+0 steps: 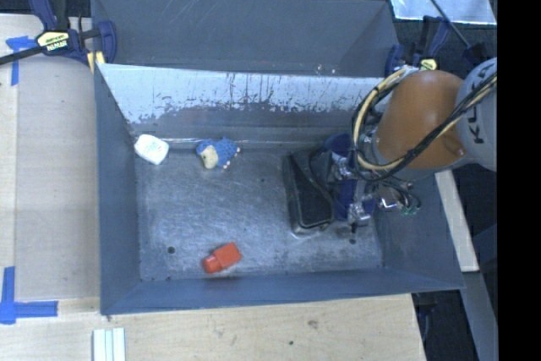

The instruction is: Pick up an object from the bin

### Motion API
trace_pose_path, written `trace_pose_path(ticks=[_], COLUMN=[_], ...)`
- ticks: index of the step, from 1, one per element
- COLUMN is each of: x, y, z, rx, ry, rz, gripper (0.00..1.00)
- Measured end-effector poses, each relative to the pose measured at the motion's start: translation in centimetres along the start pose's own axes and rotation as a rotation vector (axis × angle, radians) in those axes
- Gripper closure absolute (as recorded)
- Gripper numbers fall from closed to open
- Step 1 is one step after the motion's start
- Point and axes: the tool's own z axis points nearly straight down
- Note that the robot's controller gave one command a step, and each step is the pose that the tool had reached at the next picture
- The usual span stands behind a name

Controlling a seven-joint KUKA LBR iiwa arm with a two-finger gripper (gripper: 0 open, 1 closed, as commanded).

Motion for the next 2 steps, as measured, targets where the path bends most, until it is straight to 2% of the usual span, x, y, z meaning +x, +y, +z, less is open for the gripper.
trace_pose_path(ticks=[1,2], x=[0.4,-0.1], y=[0.1,0.4], z=[0.4,-15.8], rx=[-0.003,-0.003], ry=[0.01,0.012], rz=[0.002,-0.024], gripper=[1.0,1.0])
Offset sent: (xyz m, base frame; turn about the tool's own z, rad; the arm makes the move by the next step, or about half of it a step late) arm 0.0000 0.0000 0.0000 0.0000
